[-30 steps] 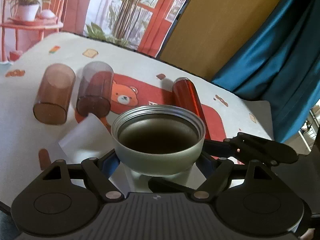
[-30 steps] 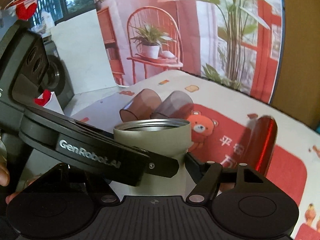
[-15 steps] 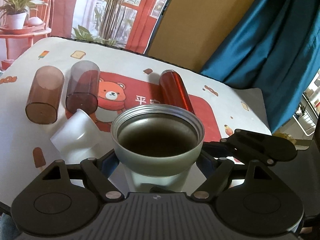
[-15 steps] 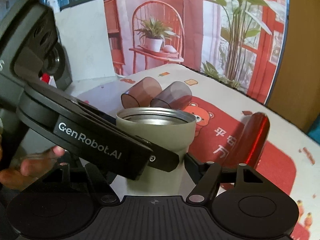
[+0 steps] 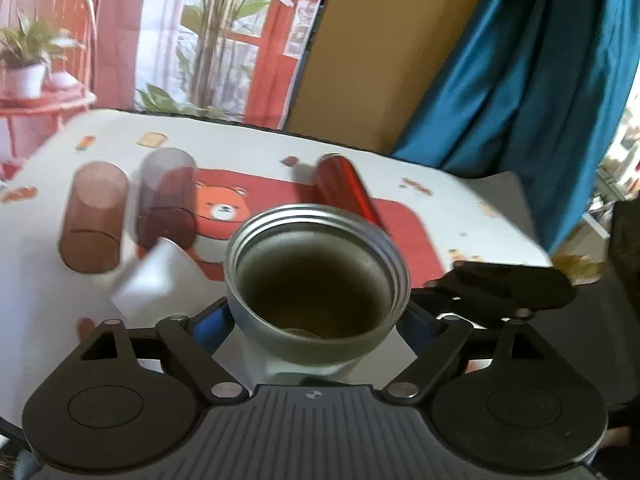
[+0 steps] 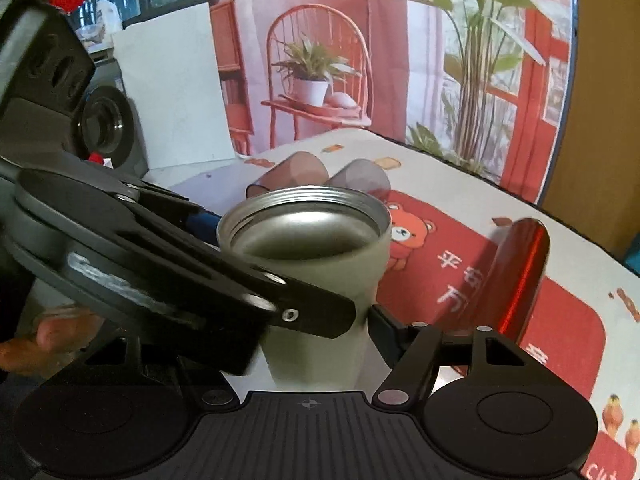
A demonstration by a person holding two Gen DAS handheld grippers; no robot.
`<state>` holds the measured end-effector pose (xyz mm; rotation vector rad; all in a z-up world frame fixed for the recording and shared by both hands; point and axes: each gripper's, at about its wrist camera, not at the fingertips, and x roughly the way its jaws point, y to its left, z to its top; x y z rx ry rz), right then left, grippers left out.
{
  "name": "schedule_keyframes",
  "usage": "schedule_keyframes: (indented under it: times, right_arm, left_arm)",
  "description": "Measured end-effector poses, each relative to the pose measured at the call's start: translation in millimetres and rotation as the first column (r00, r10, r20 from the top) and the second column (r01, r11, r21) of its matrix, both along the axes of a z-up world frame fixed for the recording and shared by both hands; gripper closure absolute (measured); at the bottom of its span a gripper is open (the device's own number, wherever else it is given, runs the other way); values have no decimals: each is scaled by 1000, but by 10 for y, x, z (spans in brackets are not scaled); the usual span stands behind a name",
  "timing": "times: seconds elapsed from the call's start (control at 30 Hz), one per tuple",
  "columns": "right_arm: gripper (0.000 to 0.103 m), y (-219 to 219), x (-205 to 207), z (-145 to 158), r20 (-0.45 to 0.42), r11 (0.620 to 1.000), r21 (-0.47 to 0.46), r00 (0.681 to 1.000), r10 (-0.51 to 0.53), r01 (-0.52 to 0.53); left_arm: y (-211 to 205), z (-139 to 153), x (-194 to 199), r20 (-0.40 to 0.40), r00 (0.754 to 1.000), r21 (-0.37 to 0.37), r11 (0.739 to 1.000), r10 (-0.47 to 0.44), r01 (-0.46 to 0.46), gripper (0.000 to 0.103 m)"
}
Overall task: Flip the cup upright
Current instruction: 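Lower the upright white tumbler onto the mat with the right gripper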
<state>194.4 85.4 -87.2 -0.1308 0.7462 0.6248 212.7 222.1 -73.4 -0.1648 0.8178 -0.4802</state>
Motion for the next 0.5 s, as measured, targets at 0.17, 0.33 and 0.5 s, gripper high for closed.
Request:
schedule_keyframes:
  times: [0.17, 0.33, 0.5]
  right_arm:
    - [38, -43, -37, -12, -8, 1000, 2, 1000, -15, 15]
    - [29, -75, -55, -7, -5, 999, -7, 999, -39, 39]
    - [26, -93, -85, -7, -6, 998, -16, 999, -53, 53]
  left_arm:
    - [34, -5, -70, -11, 1000, -36, 999, -18, 18, 12]
    - [98, 66, -94, 1, 1000, -62, 998, -2, 2, 11]
    - [164, 167, -180, 24, 999, -38, 999, 30, -29, 6]
